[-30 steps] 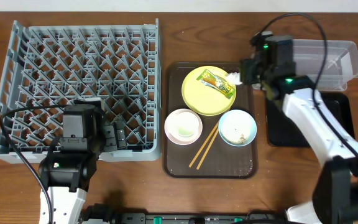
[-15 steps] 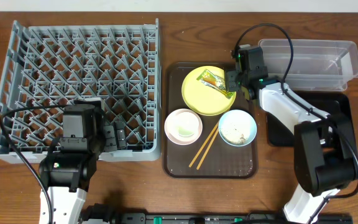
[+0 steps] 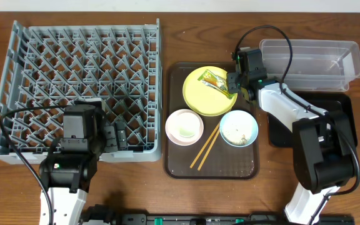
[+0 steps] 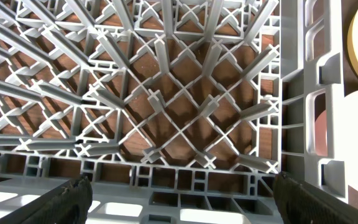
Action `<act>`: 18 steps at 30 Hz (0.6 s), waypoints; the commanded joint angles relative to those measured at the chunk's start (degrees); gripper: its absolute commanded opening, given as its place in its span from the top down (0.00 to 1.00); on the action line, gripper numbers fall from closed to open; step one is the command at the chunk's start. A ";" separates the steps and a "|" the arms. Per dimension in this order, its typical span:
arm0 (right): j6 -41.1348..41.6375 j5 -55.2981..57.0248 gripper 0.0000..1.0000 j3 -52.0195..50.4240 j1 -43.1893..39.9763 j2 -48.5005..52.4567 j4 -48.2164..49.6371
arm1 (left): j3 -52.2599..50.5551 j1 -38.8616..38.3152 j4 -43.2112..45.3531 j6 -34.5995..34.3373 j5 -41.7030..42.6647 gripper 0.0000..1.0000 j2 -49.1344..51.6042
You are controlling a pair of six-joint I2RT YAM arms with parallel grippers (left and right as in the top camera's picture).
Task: Sort waste into correct bins and load items into the dishwasher rack
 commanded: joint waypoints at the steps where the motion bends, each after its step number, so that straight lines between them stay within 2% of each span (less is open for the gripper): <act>1: 0.59 0.31 0.75 0.24 1.14 1.25 0.02 | 1.46 0.24 -0.11 -0.55 -0.22 0.06 -0.09; 3: 0.81 0.07 0.88 0.24 1.22 1.25 0.00 | 1.46 0.24 -0.11 -0.55 -0.22 0.06 -0.09; 5: 0.76 -0.63 0.94 0.24 1.29 1.25 -0.04 | 1.46 0.24 -0.11 -0.55 -0.22 0.06 -0.09; 9: 0.76 -2.91 0.99 0.26 1.31 0.20 -0.28 | 1.46 0.24 -0.11 -0.55 -0.22 0.06 -0.09; 13: 0.74 -2.58 0.99 0.31 1.01 -4.44 -1.33 | 1.46 0.24 -0.09 -0.55 -0.22 0.06 -0.09; 18: 0.74 3.26 0.99 0.31 -0.94 -13.07 -1.49 | 1.46 0.24 -0.11 -0.55 -0.22 0.06 -0.09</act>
